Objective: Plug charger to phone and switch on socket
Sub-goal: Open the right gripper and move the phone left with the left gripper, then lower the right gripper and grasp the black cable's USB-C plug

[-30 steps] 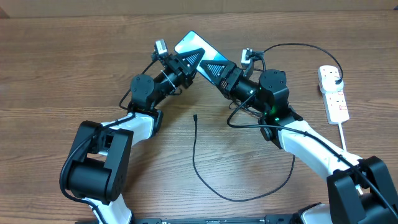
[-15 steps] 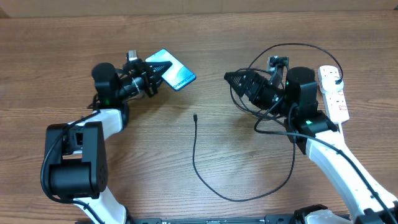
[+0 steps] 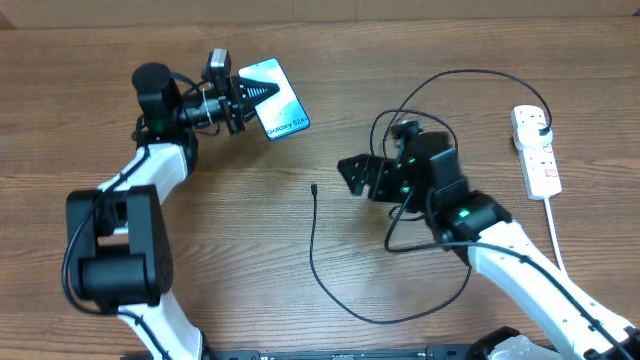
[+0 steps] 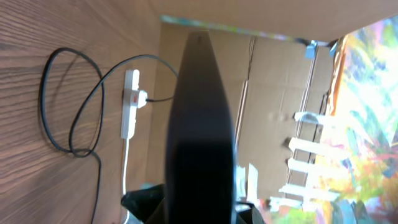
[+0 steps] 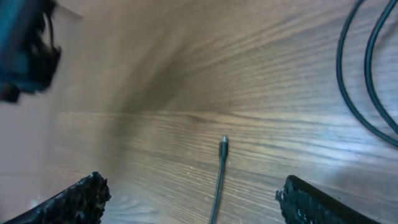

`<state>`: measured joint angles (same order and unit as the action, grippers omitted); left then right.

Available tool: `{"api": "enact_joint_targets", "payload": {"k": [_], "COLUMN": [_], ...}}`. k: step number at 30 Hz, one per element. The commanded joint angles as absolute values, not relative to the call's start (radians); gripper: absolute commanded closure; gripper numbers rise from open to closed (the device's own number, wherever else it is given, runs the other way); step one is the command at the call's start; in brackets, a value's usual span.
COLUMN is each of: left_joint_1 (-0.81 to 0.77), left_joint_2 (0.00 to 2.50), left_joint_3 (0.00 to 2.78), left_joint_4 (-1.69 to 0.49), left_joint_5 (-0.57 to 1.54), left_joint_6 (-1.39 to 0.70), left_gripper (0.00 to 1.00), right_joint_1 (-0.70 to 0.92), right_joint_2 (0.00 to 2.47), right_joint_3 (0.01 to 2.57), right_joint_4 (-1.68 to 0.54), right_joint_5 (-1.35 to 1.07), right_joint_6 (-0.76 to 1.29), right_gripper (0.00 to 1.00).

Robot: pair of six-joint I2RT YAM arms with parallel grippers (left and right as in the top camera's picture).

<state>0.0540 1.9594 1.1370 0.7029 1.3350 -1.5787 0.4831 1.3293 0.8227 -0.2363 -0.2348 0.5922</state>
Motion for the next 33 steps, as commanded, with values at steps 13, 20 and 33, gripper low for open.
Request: {"api": "enact_joint_targets", "payload": {"k": [13, 20, 33], "left_joint_1": [0.046, 0.046, 0.046], "left_joint_2": [2.048, 2.048, 2.048], "left_joint_3": [1.188, 1.188, 1.188], "left_joint_4": [0.739, 0.738, 0.738], "left_joint_5": [1.451, 1.463, 1.460], "left_joint_6": [-1.570, -1.563, -1.548], "left_gripper": [0.96, 0.96, 0.96], "right_joint_1": [0.725, 0.744, 0.782], "right_joint_2": [1.612, 1.668, 1.757], "right_joint_3": [0.833, 0.833, 0.842], "right_joint_4": [-0.126, -0.056, -0.007], "right_joint_5": [0.078, 0.067, 0.070], "right_joint_6": [0.646, 0.678, 0.680], "right_gripper": [0.29, 0.43, 0.49]}}
